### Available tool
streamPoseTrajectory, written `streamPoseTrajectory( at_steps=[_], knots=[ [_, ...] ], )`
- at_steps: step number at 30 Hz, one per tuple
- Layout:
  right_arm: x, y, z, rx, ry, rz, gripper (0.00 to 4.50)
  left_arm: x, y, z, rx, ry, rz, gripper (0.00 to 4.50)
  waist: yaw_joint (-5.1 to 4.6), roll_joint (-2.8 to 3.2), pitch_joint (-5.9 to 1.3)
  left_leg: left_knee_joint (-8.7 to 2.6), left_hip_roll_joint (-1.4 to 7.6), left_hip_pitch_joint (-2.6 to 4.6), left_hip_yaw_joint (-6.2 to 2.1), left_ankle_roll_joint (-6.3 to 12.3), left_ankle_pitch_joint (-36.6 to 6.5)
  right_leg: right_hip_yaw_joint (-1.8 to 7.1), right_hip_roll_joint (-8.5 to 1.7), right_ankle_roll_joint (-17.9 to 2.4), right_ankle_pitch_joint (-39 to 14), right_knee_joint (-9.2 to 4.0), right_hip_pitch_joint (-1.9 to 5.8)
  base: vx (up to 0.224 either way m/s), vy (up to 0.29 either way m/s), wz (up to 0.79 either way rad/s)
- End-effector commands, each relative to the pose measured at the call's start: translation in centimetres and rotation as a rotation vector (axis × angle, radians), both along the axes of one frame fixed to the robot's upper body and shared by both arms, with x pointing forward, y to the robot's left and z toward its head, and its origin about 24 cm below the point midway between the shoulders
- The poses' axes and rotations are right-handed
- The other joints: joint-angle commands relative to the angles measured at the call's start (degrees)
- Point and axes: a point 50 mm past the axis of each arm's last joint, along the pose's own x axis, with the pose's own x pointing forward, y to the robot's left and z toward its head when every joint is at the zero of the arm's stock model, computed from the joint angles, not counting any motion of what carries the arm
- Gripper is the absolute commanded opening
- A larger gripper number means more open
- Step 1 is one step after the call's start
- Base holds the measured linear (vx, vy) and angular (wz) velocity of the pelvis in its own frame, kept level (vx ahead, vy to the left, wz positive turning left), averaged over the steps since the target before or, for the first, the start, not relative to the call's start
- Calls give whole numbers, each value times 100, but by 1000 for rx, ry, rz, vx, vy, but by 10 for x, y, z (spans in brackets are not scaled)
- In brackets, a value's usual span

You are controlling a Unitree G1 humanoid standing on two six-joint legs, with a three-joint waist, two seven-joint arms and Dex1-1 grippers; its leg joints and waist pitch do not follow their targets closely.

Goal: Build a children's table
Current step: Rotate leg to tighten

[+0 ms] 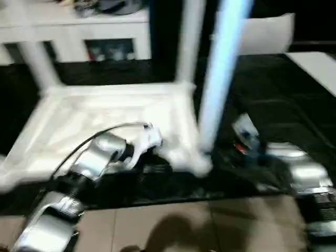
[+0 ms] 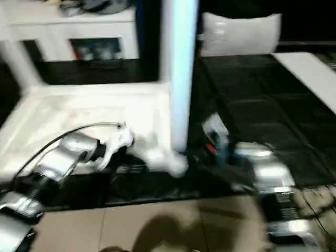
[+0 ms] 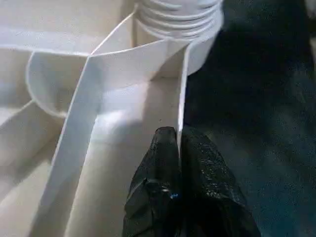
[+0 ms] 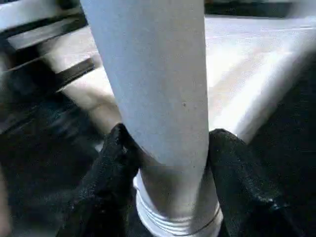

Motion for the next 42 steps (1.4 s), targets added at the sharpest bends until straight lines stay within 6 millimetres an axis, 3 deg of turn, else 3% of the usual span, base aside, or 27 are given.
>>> streamPoseTrajectory(
  at_steps=[1, 5, 6, 7, 8, 11, 14, 18, 21, 26, 27, 30, 37, 38, 41, 42],
  knots=[
    [5, 33, 10, 27, -22, 34, 190, -3, -33, 2, -74, 18, -20, 0, -4, -86, -348, -380, 111, 7, -77, 205, -1121, 226, -448, -322, -2867, -673, 295, 0, 0, 0],
    [15, 48, 6, 10, 13, -187, 190, 10, -44, 4, -57, -21, 121, 0, -103, -70, -361, -376, 91, -19, -72, 273, -999, 236, -433, -468, -2505, -649, 305, 0, 0, 0],
    [18, 54, 5, 36, 20, -253, 190, 15, -47, 7, -62, -43, 183, 0, -110, -24, -365, -374, 95, -1, -66, 270, -977, 245, -432, -496, -2465, -661, 283, 0, 0, 0],
    [19, 57, 5, 52, 8, -265, 190, 17, -49, 9, -69, -54, 207, 0, -109, -31, -381, -371, 105, 13, -68, 256, -987, 246, -437, -541, -2362, -650, 282, 0, 0, 0],
    [20, 59, 7, 66, -15, -270, 245, 19, -50, 11, -76, -67, 220, 0, -103, -45, -386, -375, 109, 7, -73, 269, -963, 247, -436, -554, -2296, -643, 293, 0, 0, 0],
    [19, 62, 12, 110, -38, -284, 259, 19, -52, 13, -76, -79, 223, 0, -82, -28, -408, -378, 136, -33, -80, 347, -776, 273, -443, -682, -1792, -570, 331, 0, 0, 0],
    [15, 54, 14, 116, -60, -250, 298, 17, -50, 14, -81, -107, 184, 0, -72, -18, -431, -367, 174, -69, -86, 486, -487, 285, -455, -932, -1056, -479, 351, 0, 0, 0],
    [10, 33, 17, 128, -75, -190, 324, 16, -39, 11, -59, -97, 159, 0, -41, -27, -430, -355, 177, -76, -79, 608, -460, 292, -469, -1059, -740, -451, 385, 0, 0, 0],
    [4, 0, 21, 52, -104, -90, 356, 10, -23, 3, 16, -97, 47, 0, -33, -43, -424, -347, 171, -83, -75, 667, -562, 287, -473, -993, -869, -469, 408, 0, 0, 0],
    [-3, -23, 25, -33, -124, 36, 401, 1, -10, -2, 67, -96, -102, 0, 2, -55, -392, -345, 180, -66, -53, 625, -689, 280, -478, -876, -1465, -537, 366, 0, 0, 0],
    [-5, -26, 27, -52, -127, 80, 412, -1, -7, -3, 73, -94, -137, 0, 58, -56, -390, -353, 199, -42, -52, 596, -733, 287, -476, -808, -1666, -553, 346, 0, 0, 0],
    [-13, -34, 29, -110, -123, 222, 412, -6, -1, -4, 100, -85, -240, 0, 103, -58, -393, -357, 220, -17, -52, 558, -798, 288, -469, -851, -1620, -528, 324, 0, 0, 0],
    [-19, -36, 29, -143, -105, 429, 412, -19, 6, -6, 147, -71, -448, 0, 211, -98, -404, -350, 235, -35, -42, 588, -770, 299, -498, -943, -1508, -487, 324, 0, 0, 0],
    [-20, -35, 29, -139, -97, 464, 387, -21, 7, -6, 151, -65, -477, 0, 225, -95, -407, -348, 236, -39, -46, 600, -762, 293, -498, -932, -1535, -482, 325, 0, 0, 0],
    [-23, -32, 27, -121, -71, 534, 376, -23, 8, -5, 162, -62, -523, 0, 259, -99, -410, -347, 246, -30, -47, 629, -729, 292, -498, -920, -1562, -480, 315, 0, 0, 0],
    [-26, -27, 24, -114, -48, 591, 349, -24, 8, -3, 155, -59, -544, 0, 275, -99, -409, -349, 249, -30, -46, 632, -719, 292, -492, -907, -1580, -482, 311, 0, 0, 0]
  ],
)
